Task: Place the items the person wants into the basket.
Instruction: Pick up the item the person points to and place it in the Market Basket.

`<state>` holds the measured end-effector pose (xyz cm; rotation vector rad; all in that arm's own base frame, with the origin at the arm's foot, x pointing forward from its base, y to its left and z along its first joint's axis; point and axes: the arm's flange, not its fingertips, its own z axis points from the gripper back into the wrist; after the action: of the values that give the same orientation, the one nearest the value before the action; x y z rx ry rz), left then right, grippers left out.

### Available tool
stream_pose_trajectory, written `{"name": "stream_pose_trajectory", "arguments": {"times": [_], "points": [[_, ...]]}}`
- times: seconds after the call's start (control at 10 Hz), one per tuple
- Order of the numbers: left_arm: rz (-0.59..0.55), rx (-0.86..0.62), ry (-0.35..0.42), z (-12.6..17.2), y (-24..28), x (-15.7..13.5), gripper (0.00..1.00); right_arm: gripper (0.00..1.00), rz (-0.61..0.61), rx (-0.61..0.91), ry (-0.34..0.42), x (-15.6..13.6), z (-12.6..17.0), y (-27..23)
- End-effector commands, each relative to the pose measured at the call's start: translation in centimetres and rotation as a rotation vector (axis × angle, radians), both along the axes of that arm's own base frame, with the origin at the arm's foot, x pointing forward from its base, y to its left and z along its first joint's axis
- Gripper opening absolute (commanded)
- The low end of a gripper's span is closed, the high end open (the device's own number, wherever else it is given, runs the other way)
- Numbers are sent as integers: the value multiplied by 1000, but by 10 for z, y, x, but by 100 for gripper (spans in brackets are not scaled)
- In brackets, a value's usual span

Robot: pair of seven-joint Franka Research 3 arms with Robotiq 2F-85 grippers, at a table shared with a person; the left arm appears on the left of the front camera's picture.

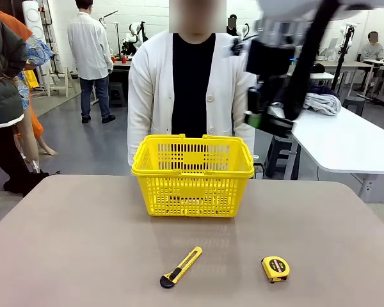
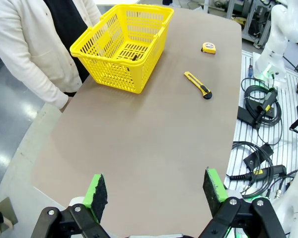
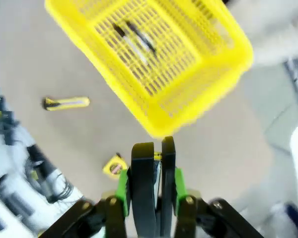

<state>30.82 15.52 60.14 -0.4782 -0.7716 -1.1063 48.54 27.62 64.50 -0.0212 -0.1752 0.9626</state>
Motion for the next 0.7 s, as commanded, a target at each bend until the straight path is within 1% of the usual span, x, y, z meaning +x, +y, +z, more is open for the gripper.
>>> {"name": "stream_pose_trajectory", "arguments": {"times": [0.0, 0.1, 0.3, 0.5, 0.6], "points": [[-13, -10, -15, 0, 2, -1, 100, 41, 137, -13, 49, 41, 4, 34], [-13, -10, -15, 0, 2, -1, 100, 41, 204, -32, 48, 53, -9, 63], [-13, -10, -15, 0, 2, -1, 100, 41, 313, -68, 38, 70, -30, 102], [-13, -10, -15, 0, 2, -1, 100, 41, 392, -104, 60, 82, -54, 131], [-13, -10, -15, 0, 2, -1, 100, 41, 422, -107, 65, 85, -61, 140]]}}
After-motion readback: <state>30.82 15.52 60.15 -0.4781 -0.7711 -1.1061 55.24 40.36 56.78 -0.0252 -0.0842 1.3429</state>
